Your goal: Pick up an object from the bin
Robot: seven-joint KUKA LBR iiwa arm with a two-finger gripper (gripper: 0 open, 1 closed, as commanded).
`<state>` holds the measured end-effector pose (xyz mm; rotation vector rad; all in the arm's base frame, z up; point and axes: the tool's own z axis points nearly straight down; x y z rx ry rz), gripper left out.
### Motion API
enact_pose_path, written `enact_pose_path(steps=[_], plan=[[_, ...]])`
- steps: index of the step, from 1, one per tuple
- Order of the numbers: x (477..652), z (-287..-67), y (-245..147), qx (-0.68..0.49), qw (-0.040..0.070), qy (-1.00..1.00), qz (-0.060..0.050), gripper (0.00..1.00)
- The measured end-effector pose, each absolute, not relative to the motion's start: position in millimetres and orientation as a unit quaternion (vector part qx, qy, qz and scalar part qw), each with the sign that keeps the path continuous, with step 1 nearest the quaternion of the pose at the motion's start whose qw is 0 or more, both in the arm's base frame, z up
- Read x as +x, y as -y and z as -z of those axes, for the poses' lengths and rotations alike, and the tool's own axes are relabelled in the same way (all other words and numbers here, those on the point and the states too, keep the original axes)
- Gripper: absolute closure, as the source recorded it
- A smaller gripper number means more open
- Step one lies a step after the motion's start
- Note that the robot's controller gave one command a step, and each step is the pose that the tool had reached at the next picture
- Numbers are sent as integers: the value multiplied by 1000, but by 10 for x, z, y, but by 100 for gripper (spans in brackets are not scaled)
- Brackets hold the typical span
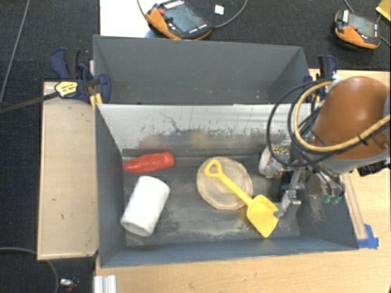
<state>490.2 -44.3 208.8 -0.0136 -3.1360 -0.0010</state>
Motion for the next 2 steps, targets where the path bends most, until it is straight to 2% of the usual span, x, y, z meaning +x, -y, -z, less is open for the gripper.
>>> enact_pose_path(steps=[1,2], plan=[[4919,-2131,441,-3,-2,1000,0,0],[4829,-667,628,38,0,999,0,0]])
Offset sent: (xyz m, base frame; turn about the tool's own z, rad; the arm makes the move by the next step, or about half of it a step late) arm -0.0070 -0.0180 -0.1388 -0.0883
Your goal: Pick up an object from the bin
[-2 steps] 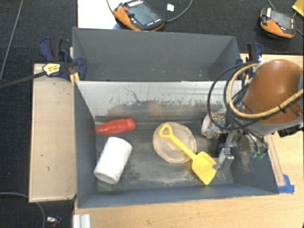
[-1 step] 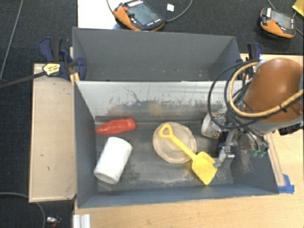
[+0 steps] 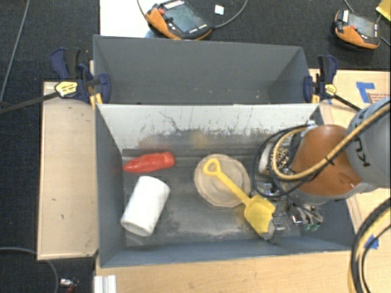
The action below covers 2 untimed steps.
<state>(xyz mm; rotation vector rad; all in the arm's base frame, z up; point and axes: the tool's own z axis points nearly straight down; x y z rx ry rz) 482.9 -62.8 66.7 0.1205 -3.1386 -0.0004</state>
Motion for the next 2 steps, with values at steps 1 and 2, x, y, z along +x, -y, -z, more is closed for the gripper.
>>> enact_pose_path(steps=[1,2], plan=[[4780,-1389,516,87,-7,996,-1,0],[4957,-1007,450,251,-2,968,0,0]])
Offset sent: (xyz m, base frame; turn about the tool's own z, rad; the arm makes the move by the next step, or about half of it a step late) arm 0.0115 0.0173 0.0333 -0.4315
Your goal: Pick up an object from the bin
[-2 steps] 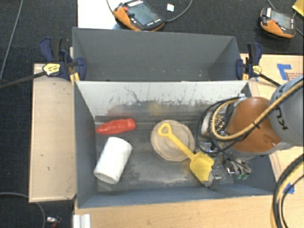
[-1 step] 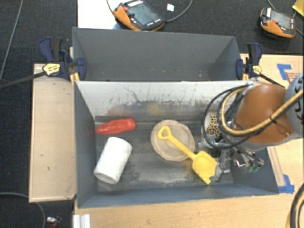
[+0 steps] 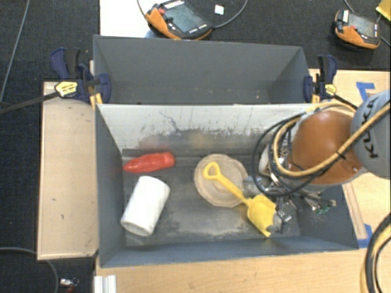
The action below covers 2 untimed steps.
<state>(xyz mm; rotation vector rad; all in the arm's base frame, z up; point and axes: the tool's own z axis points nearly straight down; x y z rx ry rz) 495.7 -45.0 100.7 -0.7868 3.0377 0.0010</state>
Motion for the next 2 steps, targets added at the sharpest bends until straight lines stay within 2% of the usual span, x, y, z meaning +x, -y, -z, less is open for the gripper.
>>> enact_pose_path(steps=[1,2], plan=[[4938,-718,570,-72,10,-997,1,0],[4968,-742,502,-440,10,-898,3,100]])
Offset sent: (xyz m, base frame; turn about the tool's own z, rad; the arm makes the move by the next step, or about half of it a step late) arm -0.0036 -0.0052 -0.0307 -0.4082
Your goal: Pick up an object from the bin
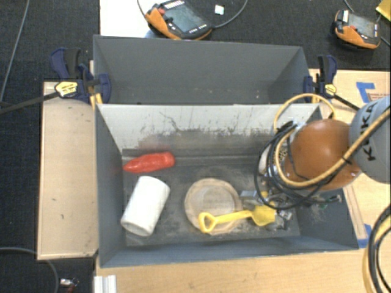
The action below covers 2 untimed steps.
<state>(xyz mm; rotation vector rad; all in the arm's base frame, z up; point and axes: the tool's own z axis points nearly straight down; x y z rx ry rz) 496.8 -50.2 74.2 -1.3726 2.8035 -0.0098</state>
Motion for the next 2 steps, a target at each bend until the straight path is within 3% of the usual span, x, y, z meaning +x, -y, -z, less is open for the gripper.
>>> enact_pose_path(steps=[2], plan=[[4964,-848,501,-438,10,-899,3,100]])
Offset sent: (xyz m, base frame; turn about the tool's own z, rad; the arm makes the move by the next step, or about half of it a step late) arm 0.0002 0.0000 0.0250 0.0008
